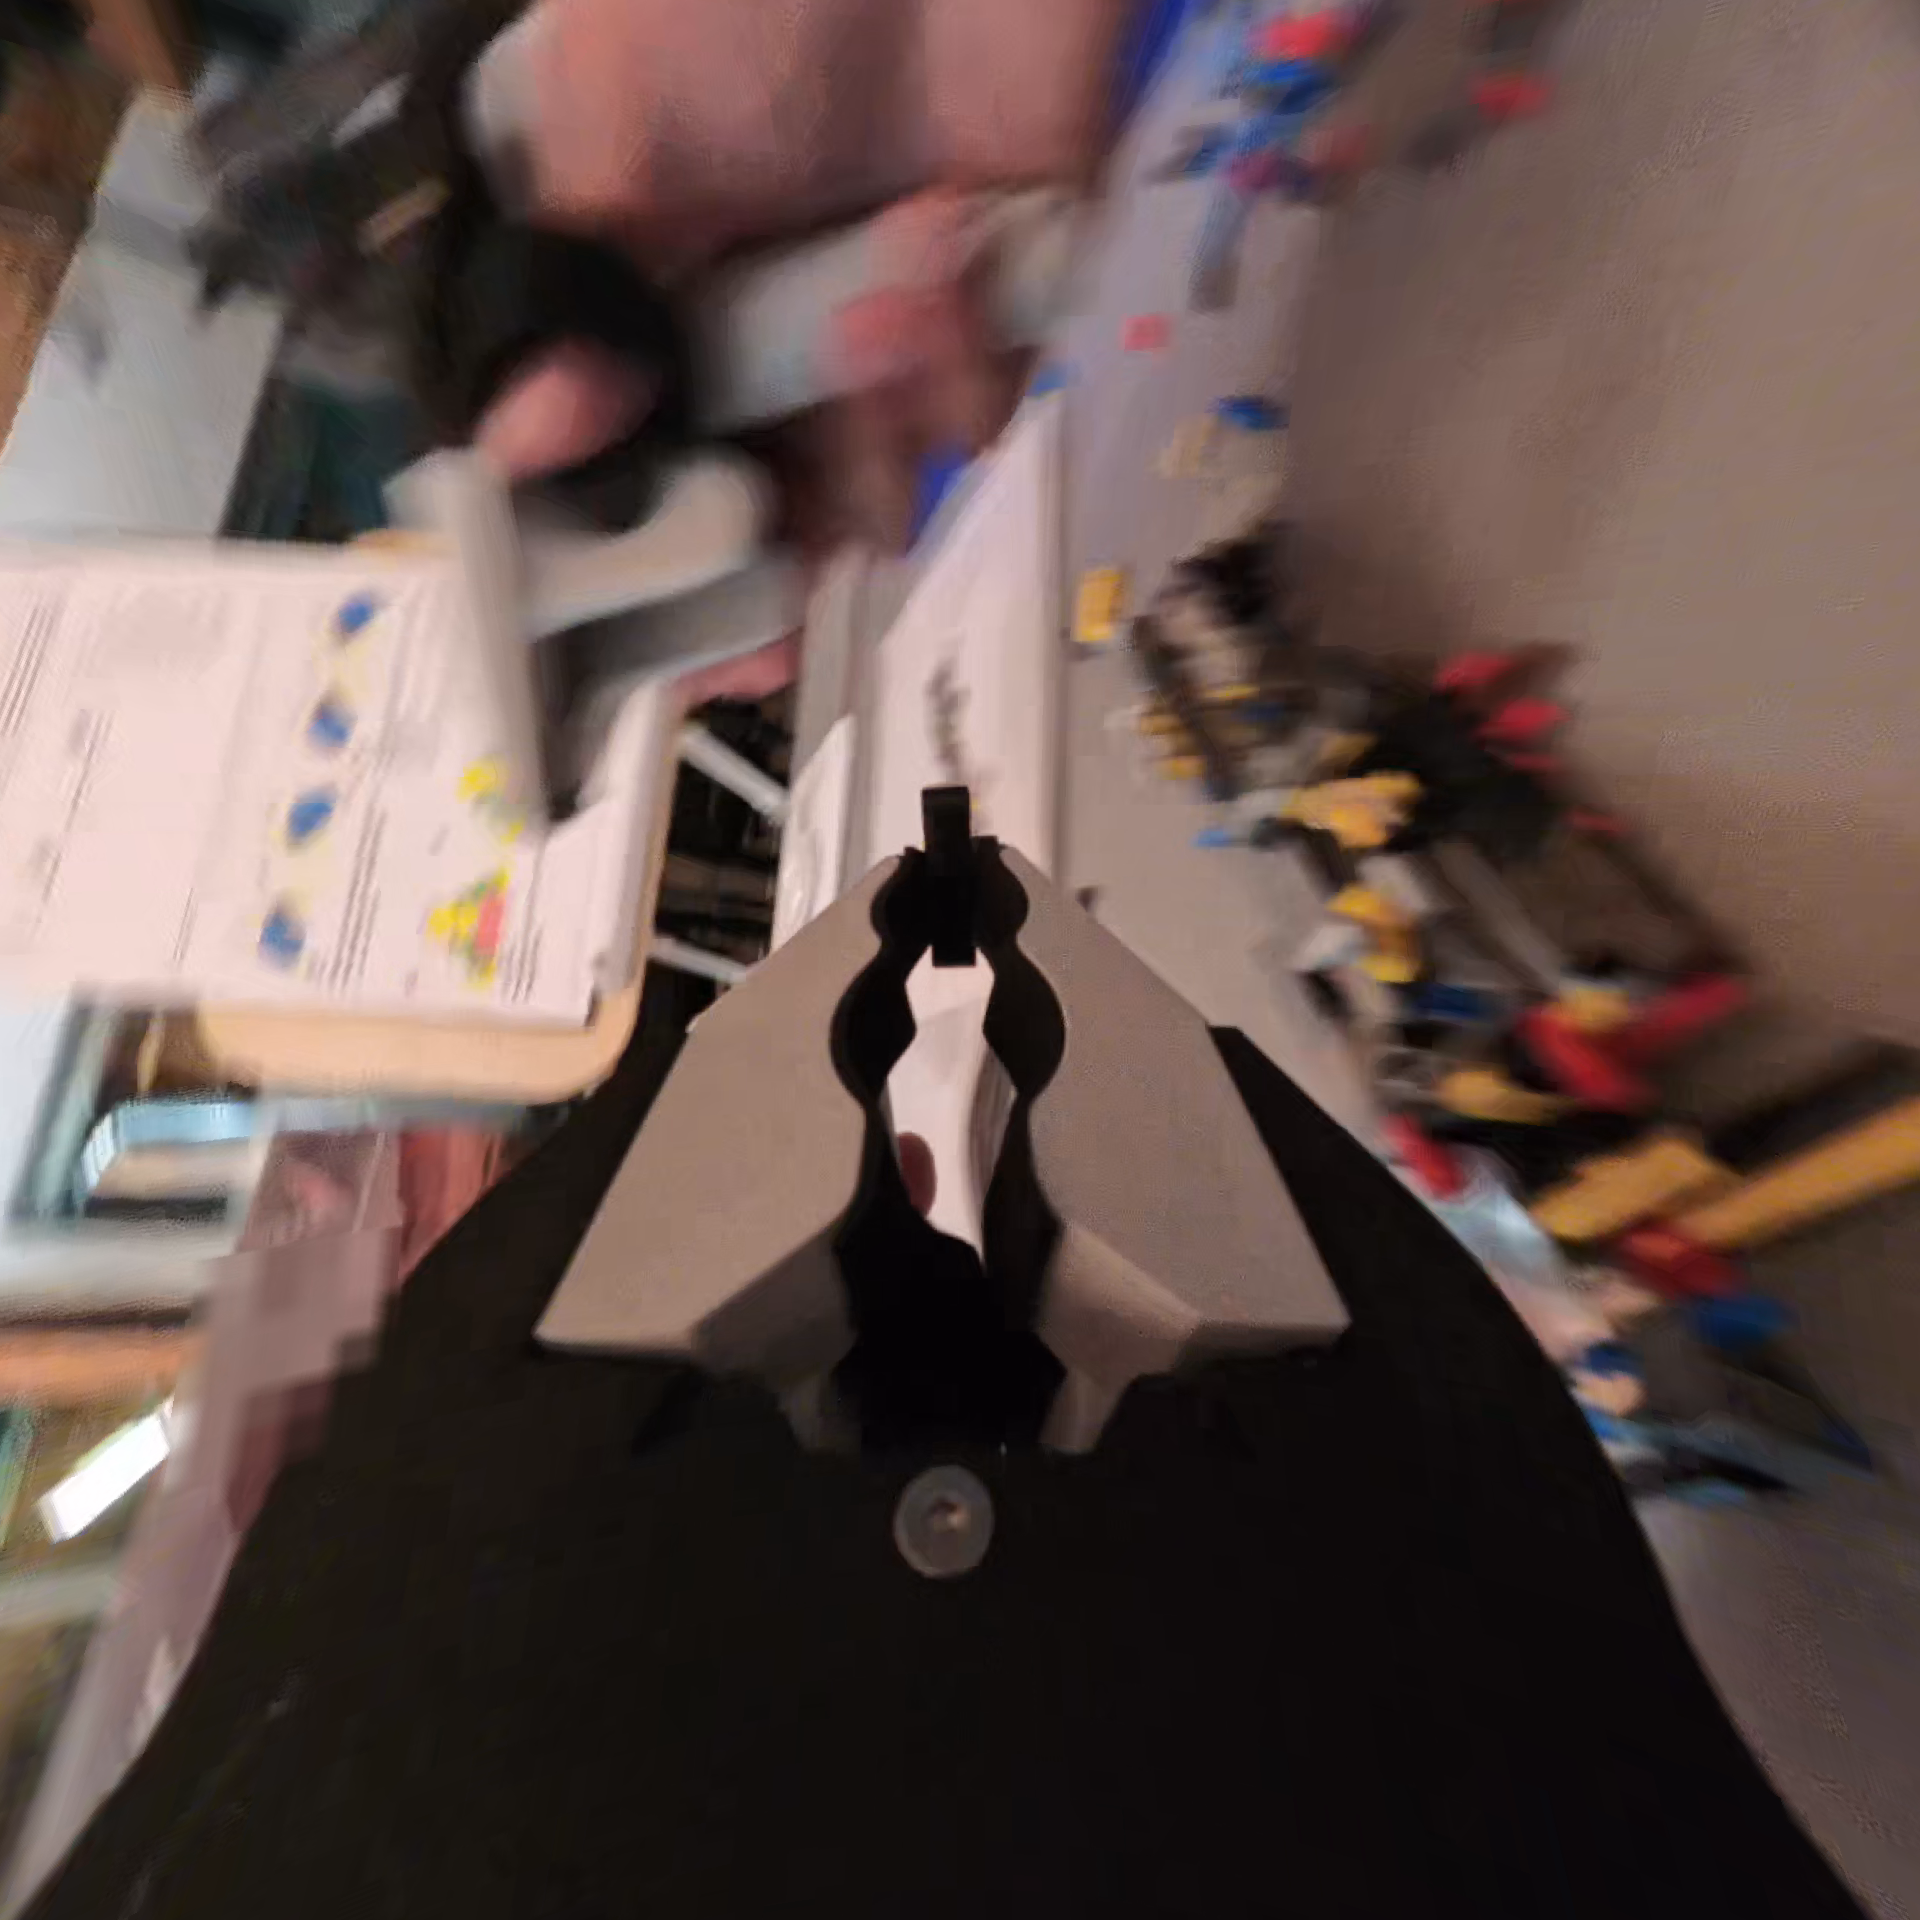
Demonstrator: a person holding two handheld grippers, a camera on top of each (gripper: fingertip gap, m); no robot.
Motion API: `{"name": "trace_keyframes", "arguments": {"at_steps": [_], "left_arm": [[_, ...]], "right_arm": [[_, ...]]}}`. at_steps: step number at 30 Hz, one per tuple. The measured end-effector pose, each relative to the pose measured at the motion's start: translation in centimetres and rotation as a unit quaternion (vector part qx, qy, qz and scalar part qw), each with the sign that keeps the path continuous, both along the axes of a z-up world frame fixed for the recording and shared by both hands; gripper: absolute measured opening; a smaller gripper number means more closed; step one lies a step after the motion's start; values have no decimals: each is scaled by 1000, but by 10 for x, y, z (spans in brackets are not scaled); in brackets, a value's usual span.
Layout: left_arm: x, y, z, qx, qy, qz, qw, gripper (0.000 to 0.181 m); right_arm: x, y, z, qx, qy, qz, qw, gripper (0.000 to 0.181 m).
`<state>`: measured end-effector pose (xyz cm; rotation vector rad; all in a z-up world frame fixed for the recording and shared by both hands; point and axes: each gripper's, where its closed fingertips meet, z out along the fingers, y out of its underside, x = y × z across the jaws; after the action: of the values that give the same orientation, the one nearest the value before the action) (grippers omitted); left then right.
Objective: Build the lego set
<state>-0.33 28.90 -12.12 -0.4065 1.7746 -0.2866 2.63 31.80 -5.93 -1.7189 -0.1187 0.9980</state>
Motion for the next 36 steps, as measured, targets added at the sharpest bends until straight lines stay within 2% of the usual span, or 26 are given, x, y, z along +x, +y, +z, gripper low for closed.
{"name": "trace_keyframes", "arguments": {"at_steps": [2,4,6,7,9,12,17,22,25,28,31,33,36], "left_arm": [[1,22,17,-93,-24,33,995,7],[1,31,20,-196,-15,40,980,7],[3,46,11,-264,28,65,962,7],[4,50,7,-316,47,68,945,7],[3,48,1,-433,100,50,894,7],[0,41,5,-562,141,7,815,7],[-6,26,14,-643,179,-46,743,7],[-9,17,33,-705,177,-91,680,7],[-10,20,44,-752,171,-112,627,7],[-9,29,54,-807,158,-127,555,6],[-5,44,57,-851,130,-125,493,6],[-3,52,57,-870,116,-122,464,6],[-1,58,56,-884,104,-115,441,6]], "right_arm": [[23,5,-42,-58,-147,-47,986,3],[41,-1,-87,-148,-270,-43,950,3],[60,-6,-107,-184,-380,-64,904,4],[66,-7,-108,-190,-414,-76,887,4],[63,-6,-111,-199,-425,-71,880,4],[64,-10,-139,-259,-438,-42,860,4],[56,-11,-150,-271,-399,-32,875,4],[56,-8,-150,-257,-397,-46,880,17],[54,-5,-140,-227,-386,-52,893,23],[46,7,-109,-148,-379,-75,910,26],[6,17,-61,-38,-332,-65,940,32],[-24,20,-34,35,-306,-65,949,34],[-37,29,-17,77,-320,-137,934,34]]}}
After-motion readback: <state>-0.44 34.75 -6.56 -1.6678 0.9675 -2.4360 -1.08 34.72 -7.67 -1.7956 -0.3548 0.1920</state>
